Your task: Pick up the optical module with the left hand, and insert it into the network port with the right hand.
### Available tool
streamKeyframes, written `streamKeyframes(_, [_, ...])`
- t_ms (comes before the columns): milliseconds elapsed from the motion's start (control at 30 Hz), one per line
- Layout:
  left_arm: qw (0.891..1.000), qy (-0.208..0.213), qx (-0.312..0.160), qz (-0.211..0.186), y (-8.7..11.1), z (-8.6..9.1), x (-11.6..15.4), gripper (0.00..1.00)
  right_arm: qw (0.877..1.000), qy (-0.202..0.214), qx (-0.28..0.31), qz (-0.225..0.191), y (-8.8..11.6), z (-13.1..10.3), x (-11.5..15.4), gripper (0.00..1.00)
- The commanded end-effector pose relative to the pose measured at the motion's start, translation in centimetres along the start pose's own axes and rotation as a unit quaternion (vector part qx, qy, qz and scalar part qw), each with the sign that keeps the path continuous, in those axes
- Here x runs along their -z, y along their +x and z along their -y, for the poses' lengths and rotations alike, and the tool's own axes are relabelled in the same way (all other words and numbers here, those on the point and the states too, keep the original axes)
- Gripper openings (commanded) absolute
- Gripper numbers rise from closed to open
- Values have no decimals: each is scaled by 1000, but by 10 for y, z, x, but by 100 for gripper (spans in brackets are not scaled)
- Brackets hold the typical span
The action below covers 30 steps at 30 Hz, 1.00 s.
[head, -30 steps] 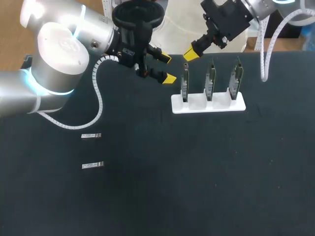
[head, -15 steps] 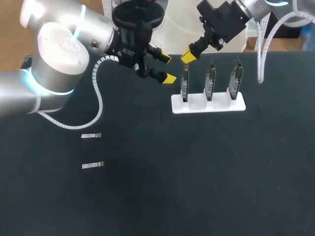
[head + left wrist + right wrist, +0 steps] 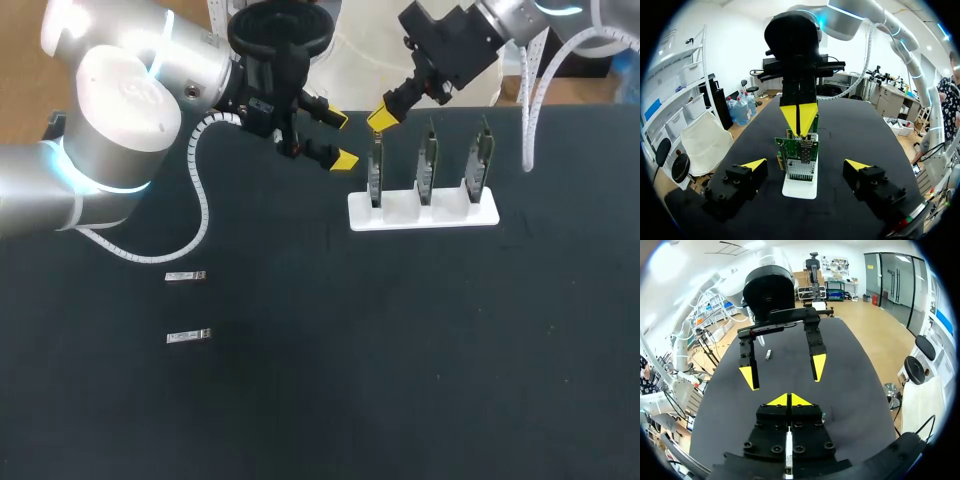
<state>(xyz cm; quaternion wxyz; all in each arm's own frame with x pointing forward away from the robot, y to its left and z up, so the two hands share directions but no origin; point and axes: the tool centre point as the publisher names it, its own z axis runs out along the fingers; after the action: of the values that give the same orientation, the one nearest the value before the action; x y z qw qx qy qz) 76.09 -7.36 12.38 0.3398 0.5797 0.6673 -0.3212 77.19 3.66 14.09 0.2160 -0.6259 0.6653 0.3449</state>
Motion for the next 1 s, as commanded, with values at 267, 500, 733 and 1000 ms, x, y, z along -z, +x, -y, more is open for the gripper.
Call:
streamKeyframes(267, [1000, -1, 1, -2, -1, 0, 0, 100, 1000, -3, -7, -9, 9, 1, -7, 0])
streamKeyframes(500, [1000, -1, 1, -2, -1, 0, 0, 100, 1000, -2, -9, -9, 10, 1, -8, 0])
streamKeyframes(733, [1000, -1, 1, -2, -1, 0, 0, 100, 1000, 6, 3, -1, 3, -4, 1, 0])
streamKeyframes(1000, [1000, -1, 1, -2, -1, 0, 0, 100, 999, 4, 20, 25, -8, -12, 19, 0])
